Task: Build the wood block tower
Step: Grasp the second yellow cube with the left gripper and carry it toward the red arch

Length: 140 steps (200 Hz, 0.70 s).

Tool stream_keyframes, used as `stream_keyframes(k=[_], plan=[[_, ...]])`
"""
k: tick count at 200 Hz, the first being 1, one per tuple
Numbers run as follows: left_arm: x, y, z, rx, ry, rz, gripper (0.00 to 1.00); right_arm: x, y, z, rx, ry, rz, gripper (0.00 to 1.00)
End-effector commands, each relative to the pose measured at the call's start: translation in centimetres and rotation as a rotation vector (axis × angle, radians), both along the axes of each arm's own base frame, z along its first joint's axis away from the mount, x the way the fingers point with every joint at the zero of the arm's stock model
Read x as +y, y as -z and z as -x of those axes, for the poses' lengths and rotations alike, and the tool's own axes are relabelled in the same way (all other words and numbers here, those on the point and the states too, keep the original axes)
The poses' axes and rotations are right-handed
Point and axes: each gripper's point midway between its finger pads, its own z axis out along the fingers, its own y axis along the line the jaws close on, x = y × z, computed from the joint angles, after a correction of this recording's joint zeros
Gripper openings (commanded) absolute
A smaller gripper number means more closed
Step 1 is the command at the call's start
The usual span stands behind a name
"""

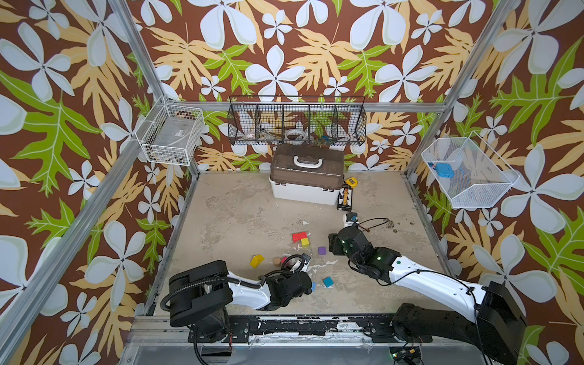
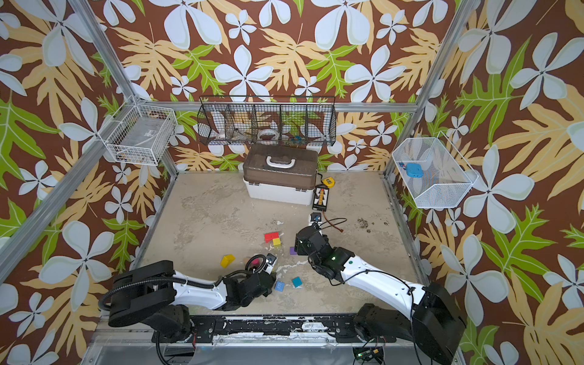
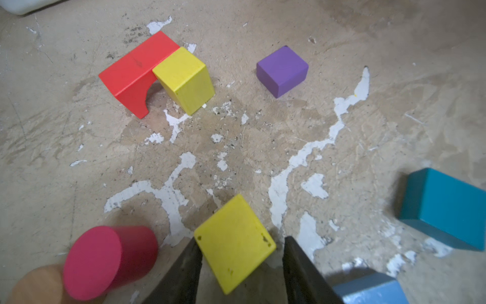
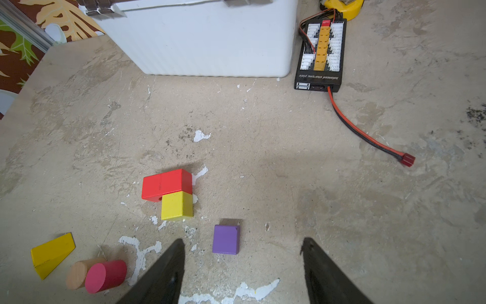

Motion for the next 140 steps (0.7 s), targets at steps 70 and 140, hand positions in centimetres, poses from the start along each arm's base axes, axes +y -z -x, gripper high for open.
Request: stream_keyframes(k=[70,140], plan=[[0.1,-1.9,-2.3,-0.030,-0.063,0.050,0.30,0.3,0.2,-0.1,0.011,-0.009,0.006,0.71],[2.3,-2.2,-6.1,-0.015,-0.203,0.067,0.29,0.3,0.1,-0.1,0.011,-0.011,0.004,0.71]])
